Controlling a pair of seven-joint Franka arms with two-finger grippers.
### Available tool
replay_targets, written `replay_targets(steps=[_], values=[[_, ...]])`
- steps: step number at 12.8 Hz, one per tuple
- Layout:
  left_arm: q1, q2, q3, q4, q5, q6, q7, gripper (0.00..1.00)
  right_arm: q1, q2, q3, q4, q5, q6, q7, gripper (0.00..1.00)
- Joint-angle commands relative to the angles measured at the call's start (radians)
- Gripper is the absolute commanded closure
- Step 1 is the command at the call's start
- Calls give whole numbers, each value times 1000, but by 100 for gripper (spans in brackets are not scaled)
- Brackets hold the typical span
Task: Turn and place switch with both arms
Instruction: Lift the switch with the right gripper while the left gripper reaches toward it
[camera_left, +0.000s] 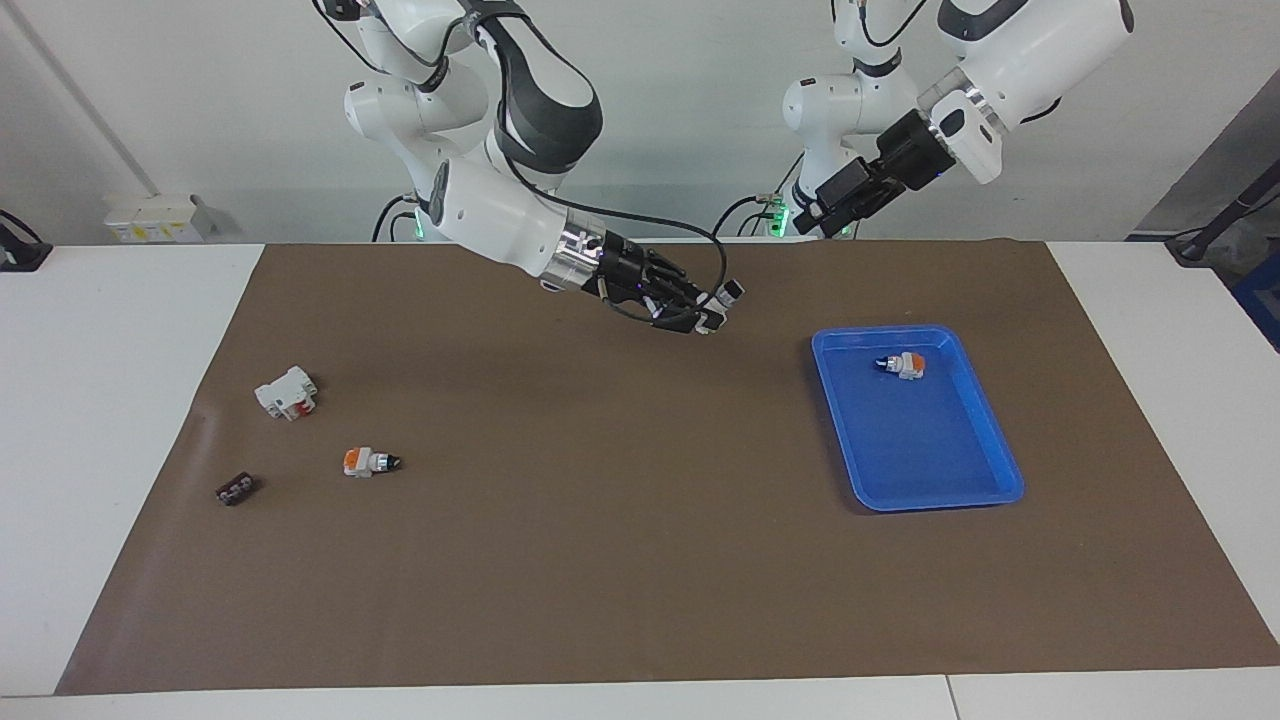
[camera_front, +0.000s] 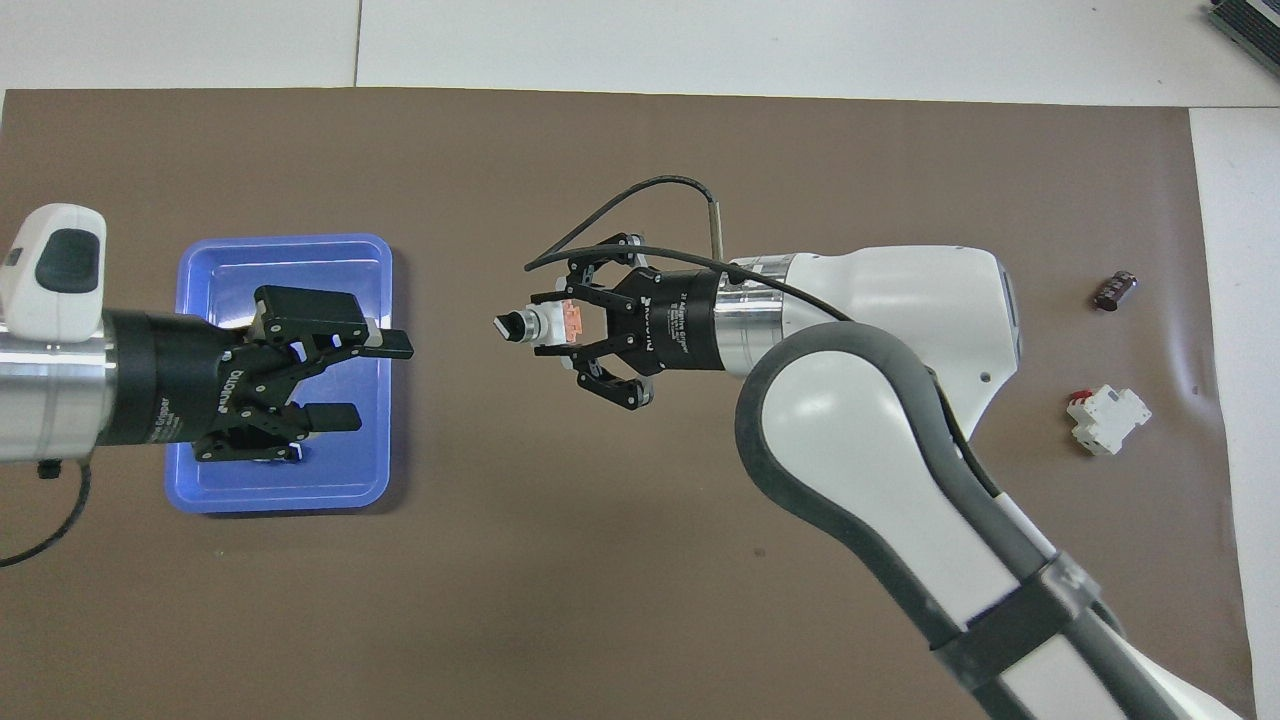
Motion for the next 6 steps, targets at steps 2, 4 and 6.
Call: replay_targets(steps=[2, 4, 6], values=[[-89, -36, 11, -75, -19, 134, -106, 31, 3, -29, 4, -28, 38, 30, 16, 100], [-116, -41, 11, -93, -19, 192, -127, 38, 18, -30, 4, -28, 67, 37, 14, 100], [-120, -41, 9, -119, -21, 266, -133, 44, 19, -30, 4, -28, 68, 37, 16, 100]])
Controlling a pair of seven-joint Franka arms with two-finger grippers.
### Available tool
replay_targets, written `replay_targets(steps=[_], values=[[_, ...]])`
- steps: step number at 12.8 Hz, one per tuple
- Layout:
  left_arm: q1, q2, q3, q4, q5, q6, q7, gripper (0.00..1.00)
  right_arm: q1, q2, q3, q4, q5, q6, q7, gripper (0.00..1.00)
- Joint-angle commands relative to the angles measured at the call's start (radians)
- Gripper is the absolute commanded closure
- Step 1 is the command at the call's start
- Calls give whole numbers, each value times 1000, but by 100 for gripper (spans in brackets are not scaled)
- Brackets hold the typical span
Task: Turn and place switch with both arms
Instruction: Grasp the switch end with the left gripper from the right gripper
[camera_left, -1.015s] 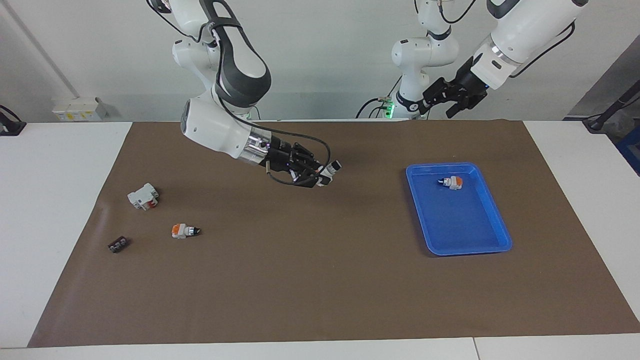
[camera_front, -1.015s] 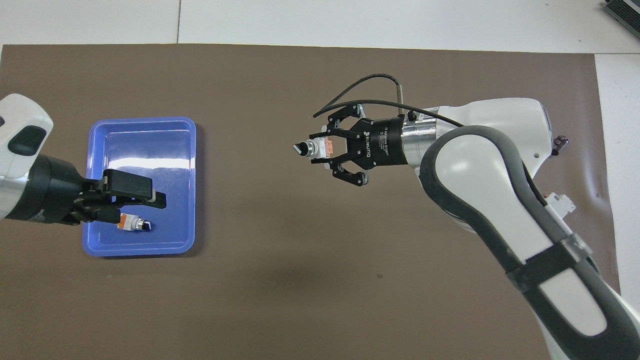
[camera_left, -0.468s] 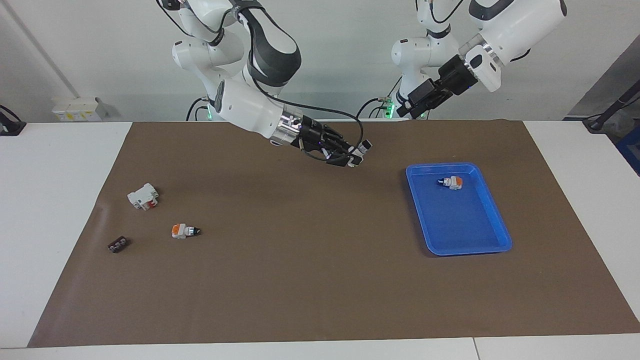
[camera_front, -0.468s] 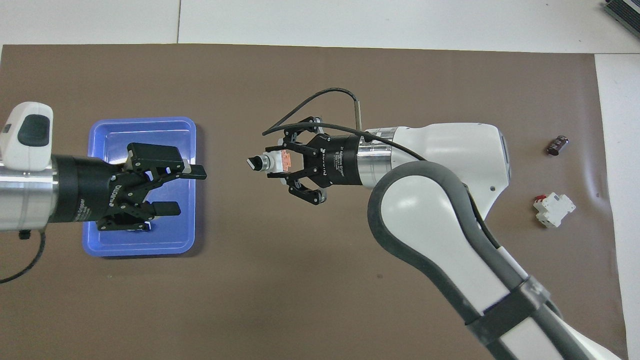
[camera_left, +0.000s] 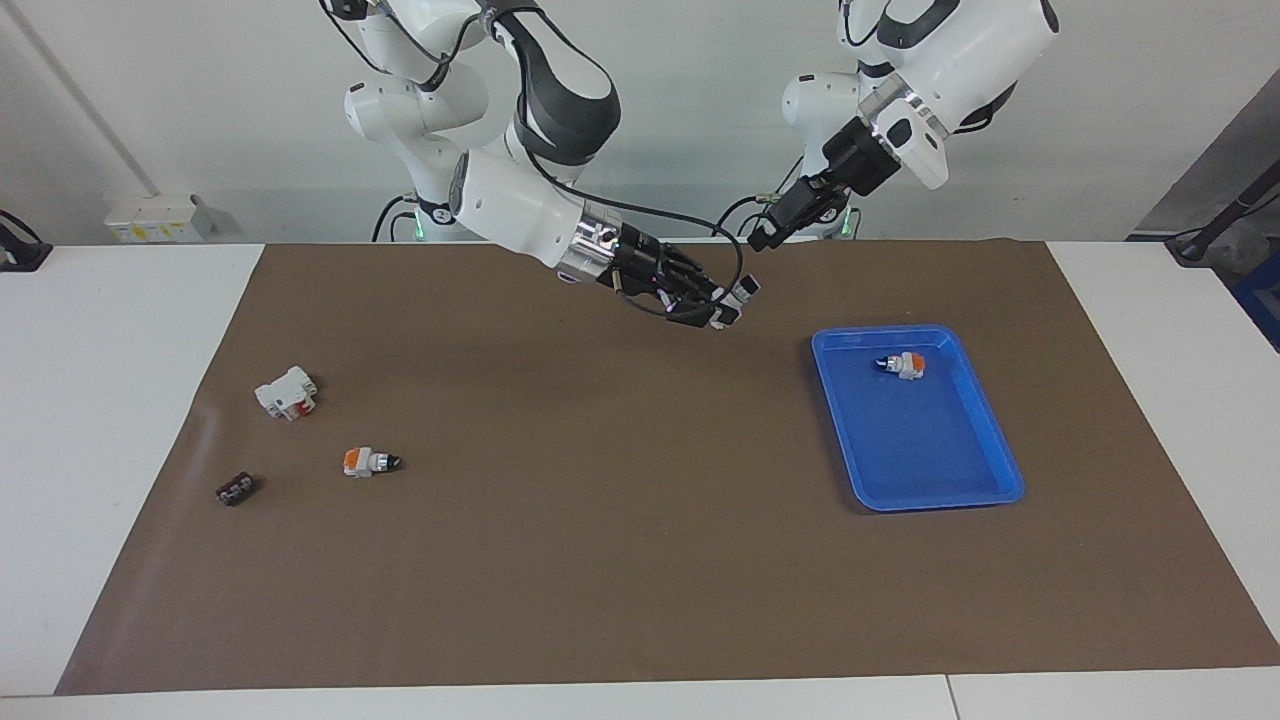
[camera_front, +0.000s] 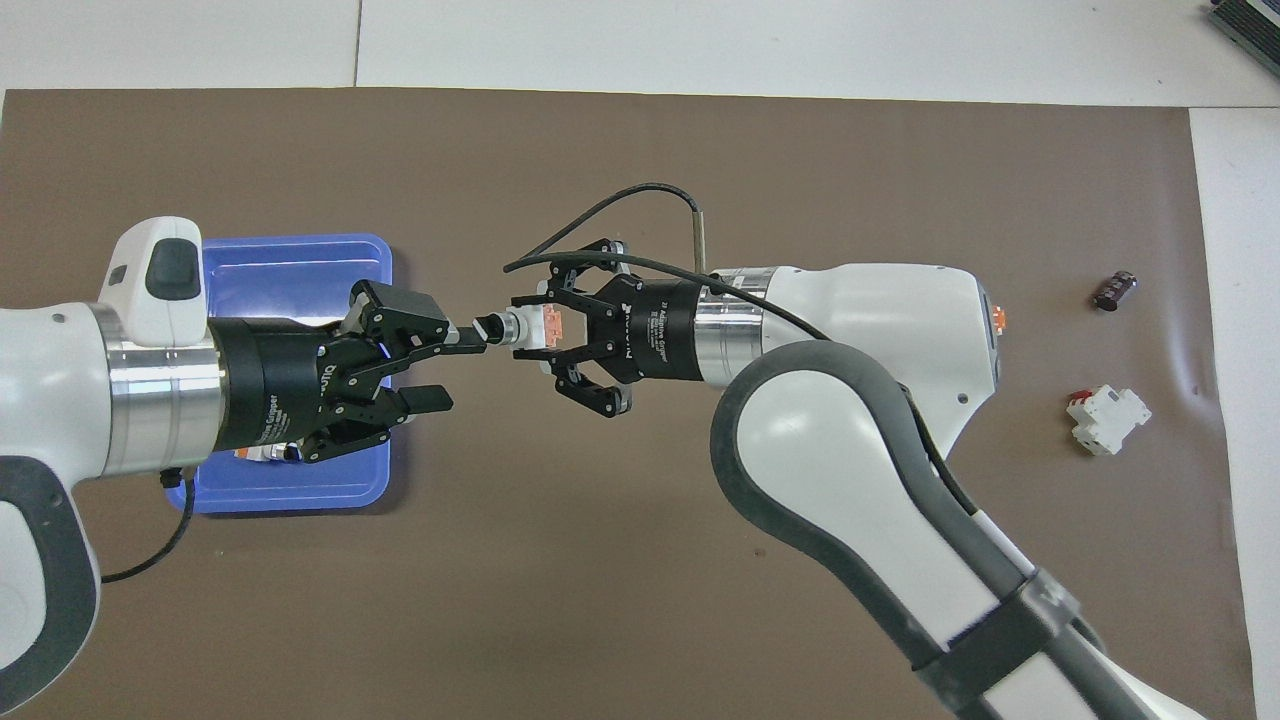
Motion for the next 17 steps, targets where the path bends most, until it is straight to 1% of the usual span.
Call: replay_targets(steps=[1, 2, 6, 9, 11, 14, 17], values=[[-38, -36, 11, -72, -20, 124, -17, 45, 1, -26, 4, -26, 29, 18, 6, 100], [-39, -36, 11, -73, -22, 144, -23, 47, 1, -28, 4, -26, 29, 18, 8, 100], [-39, -26, 11, -73, -42, 190, -23, 60, 1, -32, 4, -26, 29, 18, 8, 100], [-41, -22, 10, -96, -42, 216, -19, 61, 1, -32, 4, -26, 29, 18, 8, 100], [-71, -20, 11, -102, -42, 239, -20, 61, 1, -34, 4, -26, 29, 20, 8, 100], [-74, -16, 10, -105, -42, 252, -20, 62, 1, -40, 4, -26, 40, 20, 6, 100], [-76, -11, 10, -107, -42, 256, -20, 65, 2, -49, 4, -31, 44, 20, 8, 100]])
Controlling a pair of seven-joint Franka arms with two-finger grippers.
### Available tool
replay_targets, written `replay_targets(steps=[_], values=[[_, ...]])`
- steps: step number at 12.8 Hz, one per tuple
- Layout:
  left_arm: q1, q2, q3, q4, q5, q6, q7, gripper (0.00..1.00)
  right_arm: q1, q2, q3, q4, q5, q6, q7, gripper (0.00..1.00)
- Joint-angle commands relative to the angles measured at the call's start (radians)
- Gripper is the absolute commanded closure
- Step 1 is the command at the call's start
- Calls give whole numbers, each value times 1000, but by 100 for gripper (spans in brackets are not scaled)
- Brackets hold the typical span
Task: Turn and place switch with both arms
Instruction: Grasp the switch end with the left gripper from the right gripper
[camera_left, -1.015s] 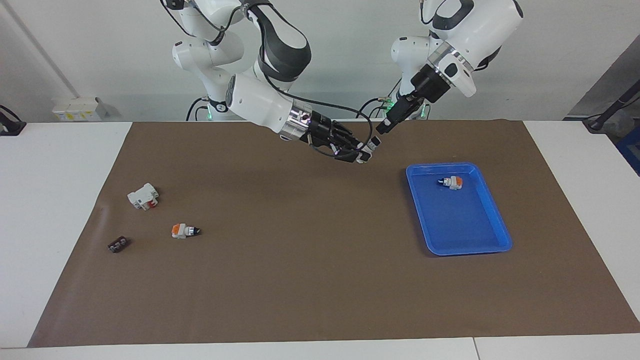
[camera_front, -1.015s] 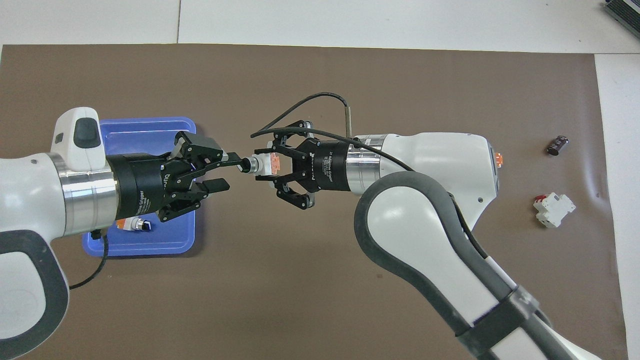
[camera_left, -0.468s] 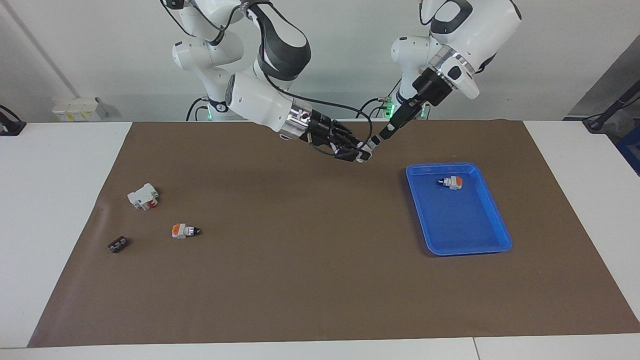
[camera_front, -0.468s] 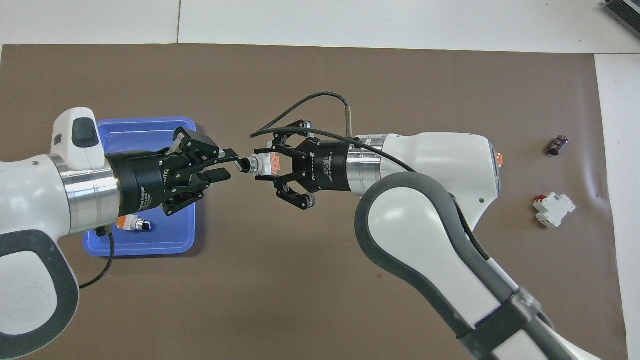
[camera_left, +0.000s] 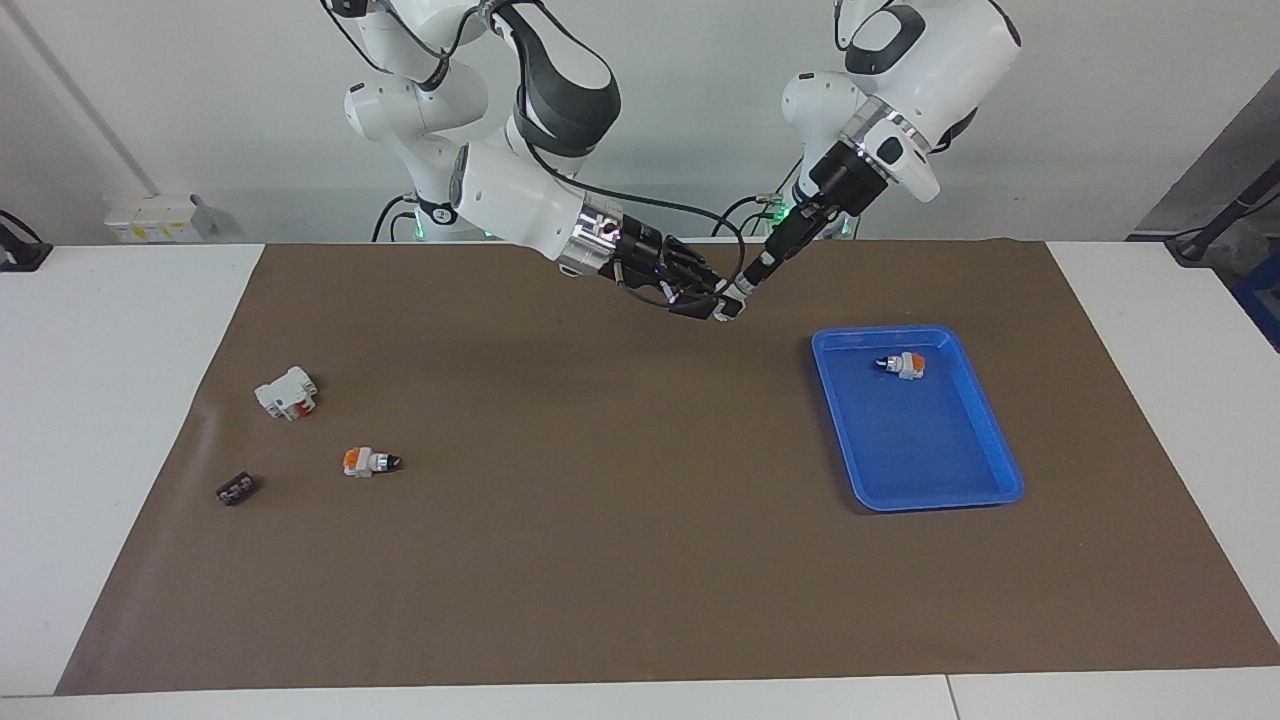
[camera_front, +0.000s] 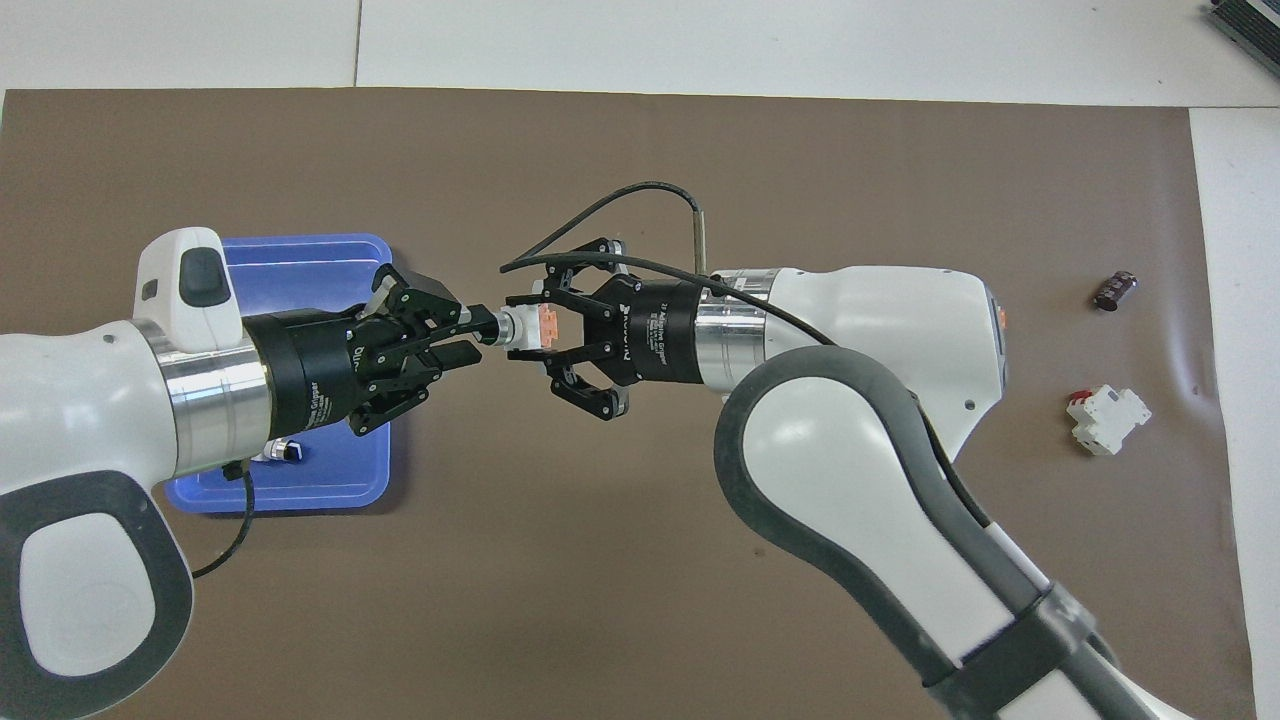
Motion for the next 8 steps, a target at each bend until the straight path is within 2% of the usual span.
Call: replay_targets(steps=[1, 7, 8], values=[[-18, -12, 9, -26, -19, 27, -2, 68, 1, -34, 4, -30, 27, 20, 8, 100], [-32, -5, 11, -20, -19, 26, -8, 87, 0, -36, 4, -35, 27, 18, 8, 100], [-33, -5, 11, -20, -19, 26, -8, 92, 1, -36, 4, -35, 27, 20, 8, 100]])
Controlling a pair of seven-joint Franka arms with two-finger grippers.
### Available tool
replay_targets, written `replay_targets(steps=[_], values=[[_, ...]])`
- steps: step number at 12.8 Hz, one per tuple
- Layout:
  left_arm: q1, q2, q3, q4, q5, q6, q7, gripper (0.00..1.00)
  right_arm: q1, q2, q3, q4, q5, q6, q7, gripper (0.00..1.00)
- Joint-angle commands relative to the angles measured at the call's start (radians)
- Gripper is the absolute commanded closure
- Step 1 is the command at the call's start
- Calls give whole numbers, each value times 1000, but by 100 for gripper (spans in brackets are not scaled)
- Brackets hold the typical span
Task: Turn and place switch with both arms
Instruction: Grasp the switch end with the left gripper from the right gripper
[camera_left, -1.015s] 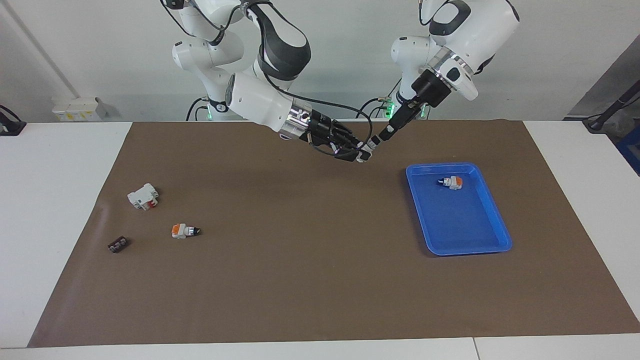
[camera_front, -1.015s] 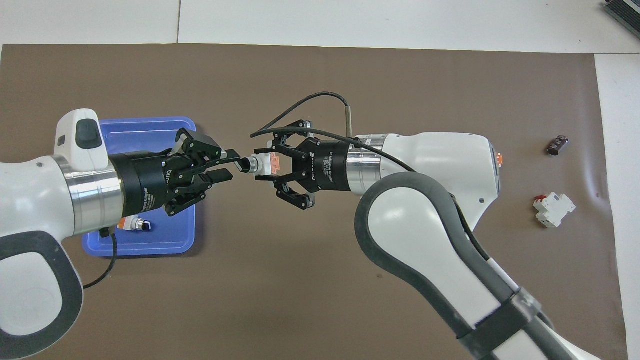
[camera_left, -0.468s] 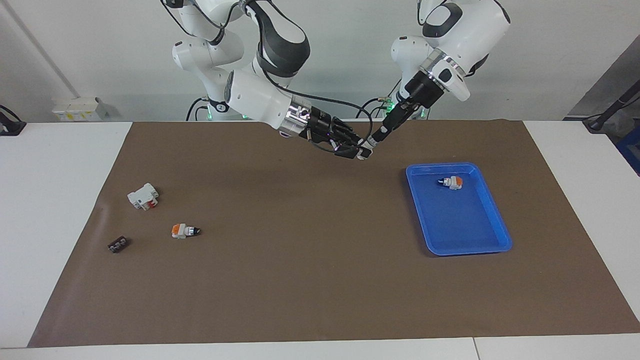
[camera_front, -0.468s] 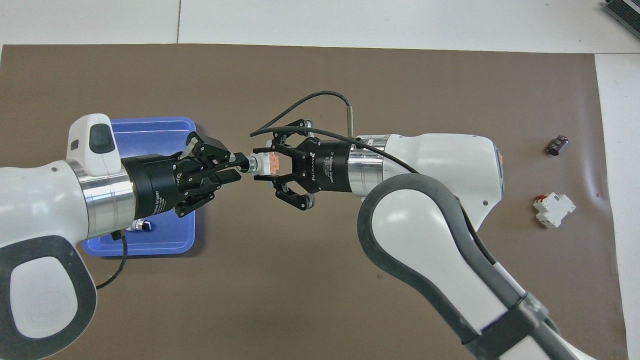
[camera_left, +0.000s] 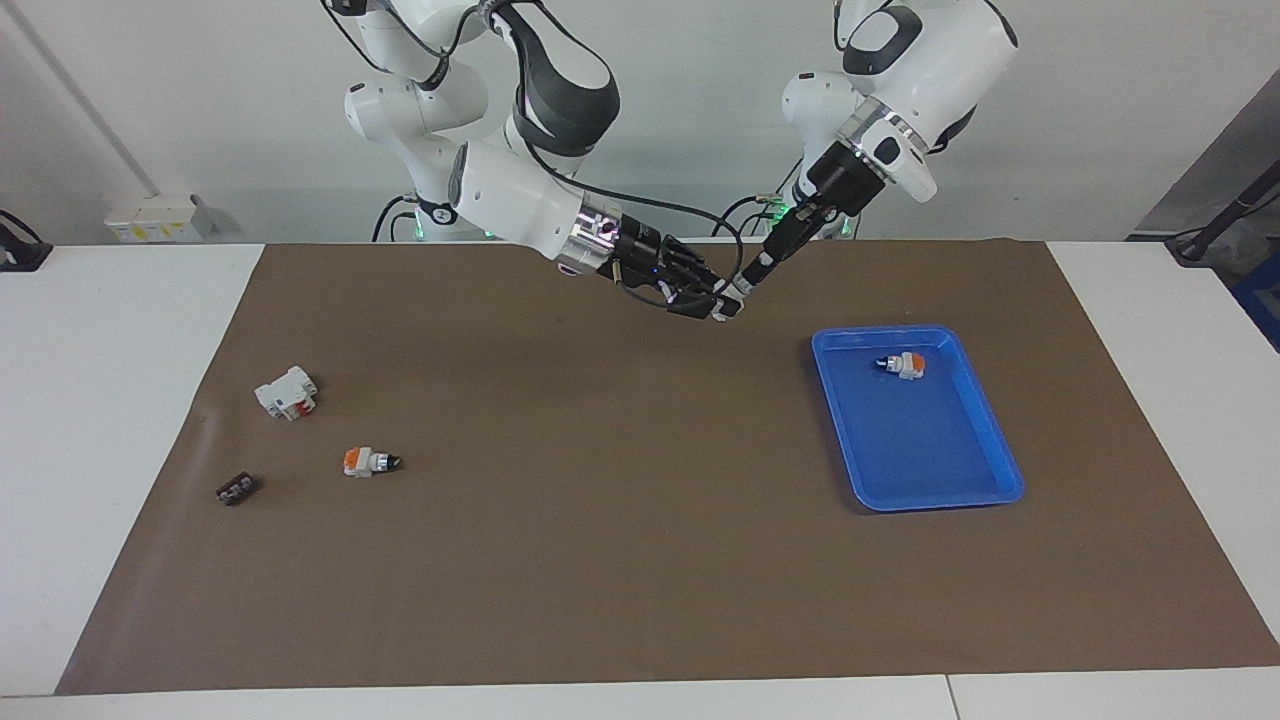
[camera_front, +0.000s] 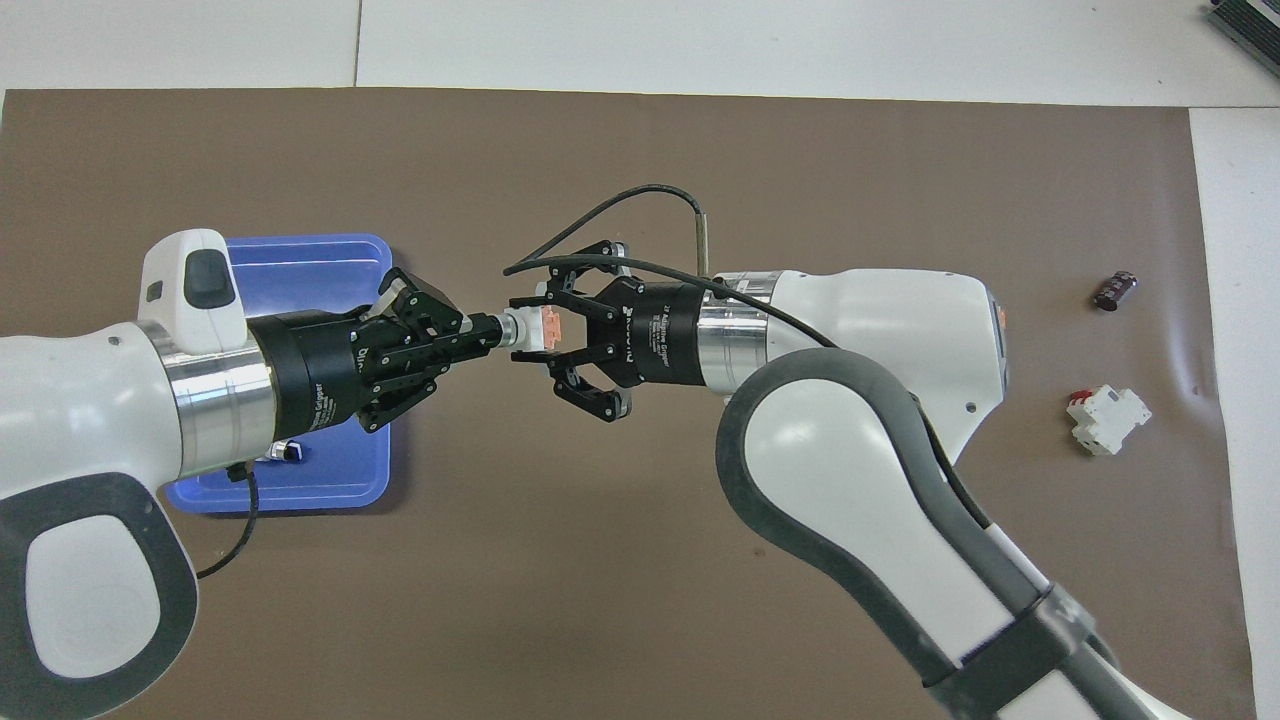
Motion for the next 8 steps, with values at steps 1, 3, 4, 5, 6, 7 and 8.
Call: replay_targets(steps=[1, 3, 4, 5, 6, 7, 8], values=[[-27, -6, 11, -20, -17, 21, -7, 100, 1, -33, 5, -24, 27, 17, 8, 100], [-31, -6, 9, -20, -15, 18, -10, 100, 1, -33, 5, -24, 27, 17, 8, 100], [-39, -6, 9, -20, -15, 16, -14, 100, 1, -33, 5, -24, 27, 17, 9, 100], [-40, -6, 9, -21, -15, 16, -34, 100, 1, -33, 5, -24, 27, 17, 9, 100], [-40, -6, 9, -21, -15, 15, -59, 100, -1, -33, 5, -24, 27, 17, 9, 100], [-40, -6, 9, -20, -15, 12, -101, 100, 1, -33, 5, -24, 27, 17, 9, 100], [-40, -6, 9, -20, -15, 7, -167, 100, -1, -33, 5, -24, 27, 17, 9, 100]])
